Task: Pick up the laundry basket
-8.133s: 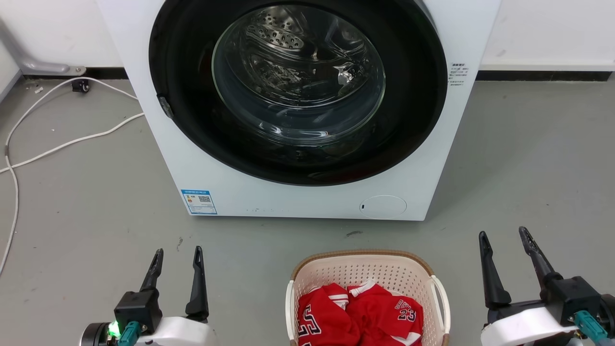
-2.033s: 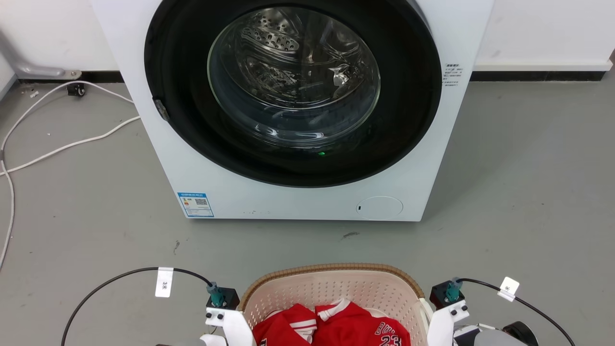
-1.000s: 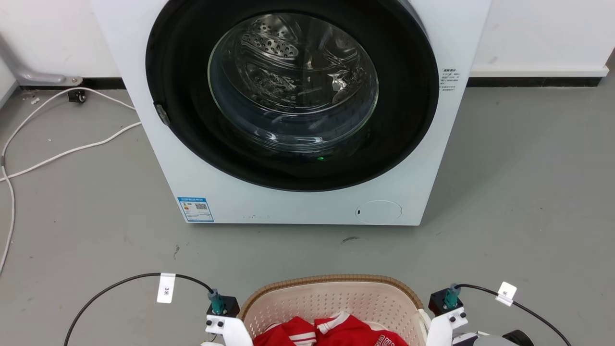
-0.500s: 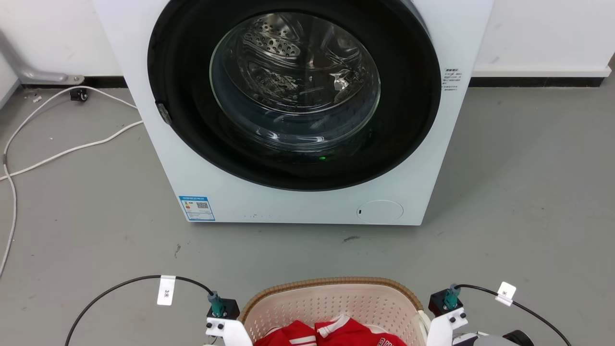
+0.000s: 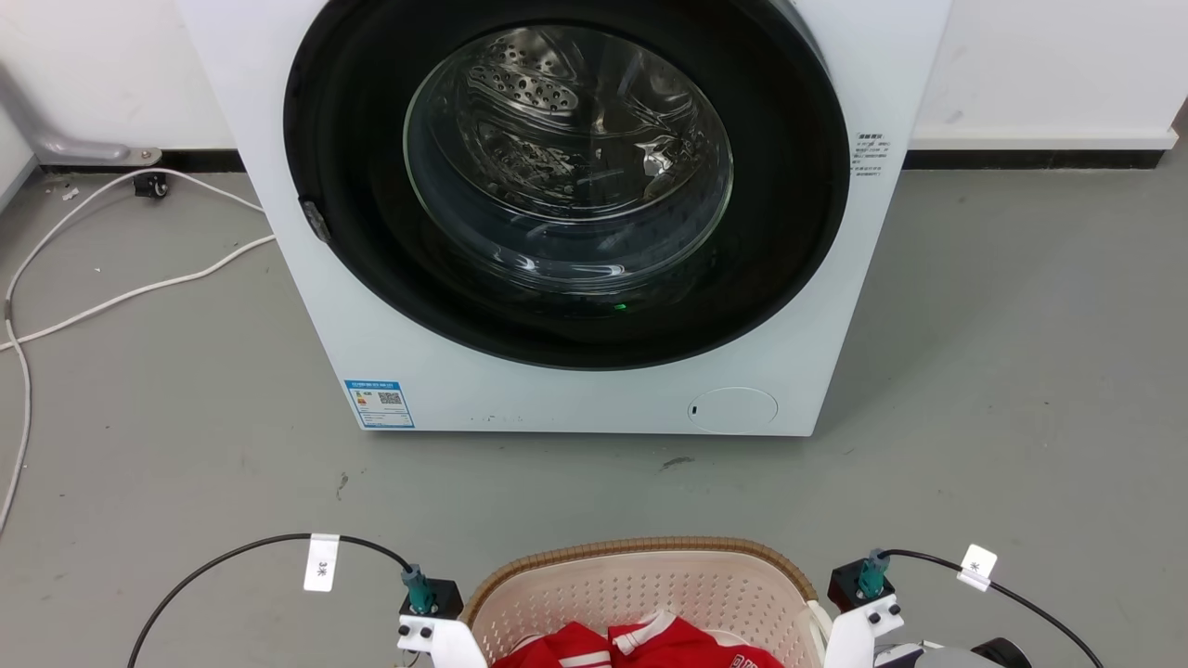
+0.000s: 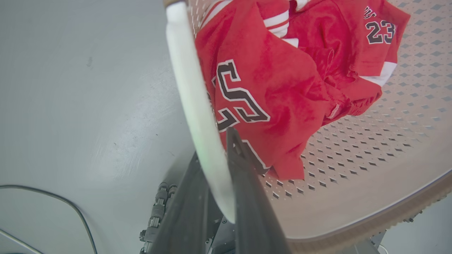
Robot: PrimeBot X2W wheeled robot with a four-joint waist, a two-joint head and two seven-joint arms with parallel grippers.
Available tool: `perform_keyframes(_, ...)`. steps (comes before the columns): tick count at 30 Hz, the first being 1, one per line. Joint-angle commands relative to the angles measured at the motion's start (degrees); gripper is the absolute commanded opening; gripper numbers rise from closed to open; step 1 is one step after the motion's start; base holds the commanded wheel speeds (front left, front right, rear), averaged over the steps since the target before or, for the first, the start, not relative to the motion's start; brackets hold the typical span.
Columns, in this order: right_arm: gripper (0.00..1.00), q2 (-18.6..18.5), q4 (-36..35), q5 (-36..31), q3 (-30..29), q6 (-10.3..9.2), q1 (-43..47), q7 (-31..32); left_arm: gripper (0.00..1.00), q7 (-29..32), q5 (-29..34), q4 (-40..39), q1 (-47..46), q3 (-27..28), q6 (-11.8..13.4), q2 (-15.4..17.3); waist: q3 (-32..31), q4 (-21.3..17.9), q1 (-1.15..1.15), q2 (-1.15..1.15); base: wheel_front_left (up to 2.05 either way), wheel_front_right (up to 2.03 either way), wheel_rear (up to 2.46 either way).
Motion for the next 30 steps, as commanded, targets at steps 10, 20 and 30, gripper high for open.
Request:
perform_keyframes(10,0.0,0.28,-0.08,0.51,1.14,0.25,-0.99,-0.22,0.0,-0.42,-1.37,0.16,-0.97,-1.53,-0.16,0.03,-0.04,0.06,0.0,0.0,0.0,0.0,0.0)
perform_keyframes(20,0.0,0.25,0.03,0.84,1.53,0.25,-0.86,0.12,0.0,-0.48,-2.51,0.4,-0.92,-2.54,-0.13,0.11,-0.16,0.01,0.0,0.0,0.0,0.0,0.0)
perform_keyframes(30,0.0,0.24,0.22,1.14,1.76,0.25,-1.02,-0.03,0.0,-0.88,-3.62,0.51,-1.27,-3.61,-0.13,0.23,-0.19,0.16,0.0,0.0,0.0,0.0,0.0)
